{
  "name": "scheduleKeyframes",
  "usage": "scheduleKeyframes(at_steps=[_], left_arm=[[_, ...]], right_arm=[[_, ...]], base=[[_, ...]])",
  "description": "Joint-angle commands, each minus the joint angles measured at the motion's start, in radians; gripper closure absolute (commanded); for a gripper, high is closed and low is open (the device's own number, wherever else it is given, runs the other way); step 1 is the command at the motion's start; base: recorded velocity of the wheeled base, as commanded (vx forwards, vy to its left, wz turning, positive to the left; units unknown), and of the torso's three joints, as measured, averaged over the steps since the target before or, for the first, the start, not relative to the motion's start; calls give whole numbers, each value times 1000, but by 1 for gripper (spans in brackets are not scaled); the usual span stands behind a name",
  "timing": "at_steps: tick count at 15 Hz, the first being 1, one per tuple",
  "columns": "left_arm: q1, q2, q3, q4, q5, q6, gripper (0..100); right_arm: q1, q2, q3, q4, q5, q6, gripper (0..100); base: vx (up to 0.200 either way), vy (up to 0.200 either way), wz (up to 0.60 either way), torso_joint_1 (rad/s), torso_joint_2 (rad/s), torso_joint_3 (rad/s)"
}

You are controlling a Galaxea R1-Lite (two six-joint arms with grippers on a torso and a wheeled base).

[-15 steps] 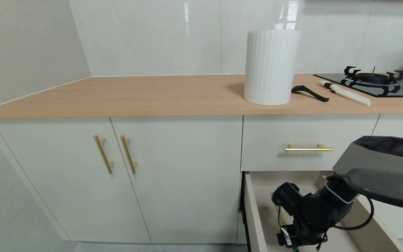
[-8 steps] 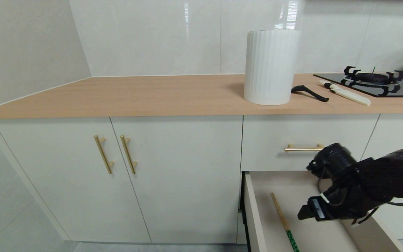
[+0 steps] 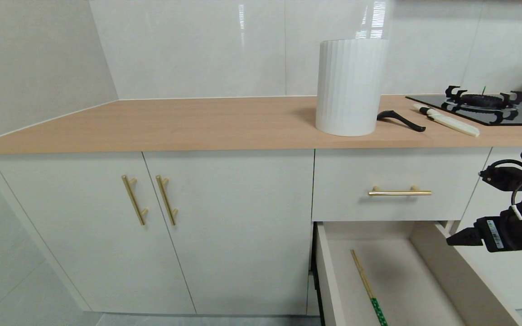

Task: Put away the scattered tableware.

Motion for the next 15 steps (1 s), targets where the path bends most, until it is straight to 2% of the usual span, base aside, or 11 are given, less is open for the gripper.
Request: scheduleKeyframes(at_steps=[1,7,11,15], left_arm=[[0,1,0,0,0,-1,0],[0,1,0,0,0,-1,0],[0,1,0,0,0,-1,0],[0,1,0,0,0,1,0]], right_arm=[[-2,-19,11,-3,1,-10,0],[-2,-12,19,-4,-1,-12,0],[-2,-21,19,-4,-5,-15,0],[-2,-22,28,-4,-8,-36,0]], base=[[0,0,0,0,0,0],[0,0,0,5,-17,-8],[0,0,0,84,-267,-253],[0,0,0,174,-531,-290]])
